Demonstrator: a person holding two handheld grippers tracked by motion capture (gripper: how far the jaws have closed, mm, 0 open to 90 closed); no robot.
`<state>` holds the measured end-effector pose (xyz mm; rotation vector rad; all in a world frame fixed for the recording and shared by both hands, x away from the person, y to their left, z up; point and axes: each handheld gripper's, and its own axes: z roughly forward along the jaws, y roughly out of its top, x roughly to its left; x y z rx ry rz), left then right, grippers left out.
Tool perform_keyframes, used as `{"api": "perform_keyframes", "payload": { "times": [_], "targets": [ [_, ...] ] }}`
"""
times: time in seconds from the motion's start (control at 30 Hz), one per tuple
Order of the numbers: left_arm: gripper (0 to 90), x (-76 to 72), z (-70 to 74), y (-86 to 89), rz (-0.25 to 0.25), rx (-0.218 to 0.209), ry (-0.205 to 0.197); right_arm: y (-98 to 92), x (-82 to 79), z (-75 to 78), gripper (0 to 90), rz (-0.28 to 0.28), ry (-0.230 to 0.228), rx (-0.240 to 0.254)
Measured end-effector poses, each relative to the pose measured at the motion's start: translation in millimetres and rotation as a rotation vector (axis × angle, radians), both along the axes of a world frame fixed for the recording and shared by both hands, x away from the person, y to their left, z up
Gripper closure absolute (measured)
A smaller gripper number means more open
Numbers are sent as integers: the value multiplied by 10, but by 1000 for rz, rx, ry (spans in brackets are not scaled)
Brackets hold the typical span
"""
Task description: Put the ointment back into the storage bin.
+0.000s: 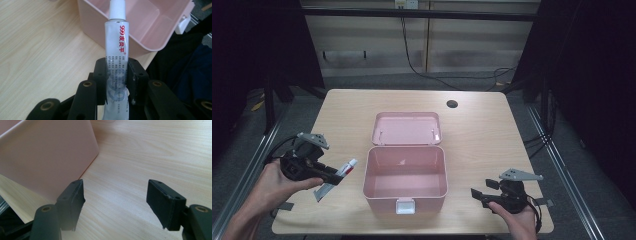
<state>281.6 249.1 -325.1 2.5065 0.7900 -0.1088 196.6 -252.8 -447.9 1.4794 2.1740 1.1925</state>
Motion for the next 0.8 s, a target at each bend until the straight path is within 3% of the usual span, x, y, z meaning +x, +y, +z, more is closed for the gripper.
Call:
{"api": "perform_keyframes", "payload": {
  "times": [0.17,0.27,0.5,0.63,0.8],
  "targets": [
    [713,-17,74,-94,-37,24,-10,-3,0,0,301,-2,2,6],
    [713,-22,109,-134,-23,52,-13,-5,-1,-1,301,0,1,5],
    [713,-1,130,-272,-88,42,-9,-3,0,-1,301,0,3,7],
    [713,32,165,-348,-106,40,-21,-4,2,-2,301,1,3,8],
    [714,100,197,-454,-105,19,5,-5,0,0,301,2,3,9]
  ]
}}
